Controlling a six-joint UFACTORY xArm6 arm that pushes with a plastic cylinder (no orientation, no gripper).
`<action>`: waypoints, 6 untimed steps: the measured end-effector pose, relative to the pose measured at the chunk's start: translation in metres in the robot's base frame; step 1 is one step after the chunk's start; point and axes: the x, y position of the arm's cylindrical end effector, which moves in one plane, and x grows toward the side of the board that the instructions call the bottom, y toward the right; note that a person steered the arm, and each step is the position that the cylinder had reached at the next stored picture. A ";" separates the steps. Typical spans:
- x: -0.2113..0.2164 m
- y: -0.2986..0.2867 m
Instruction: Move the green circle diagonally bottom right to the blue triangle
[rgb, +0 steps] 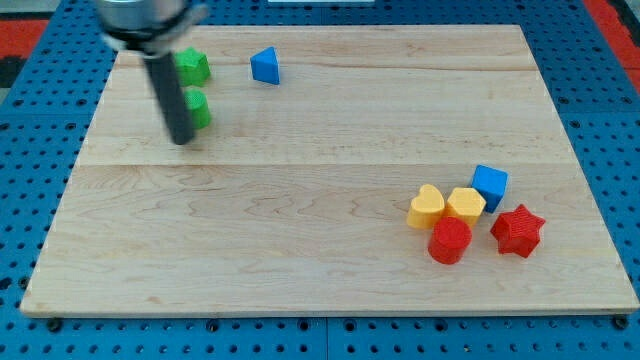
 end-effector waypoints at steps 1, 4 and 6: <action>-0.031 -0.066; -0.016 0.074; -0.021 0.187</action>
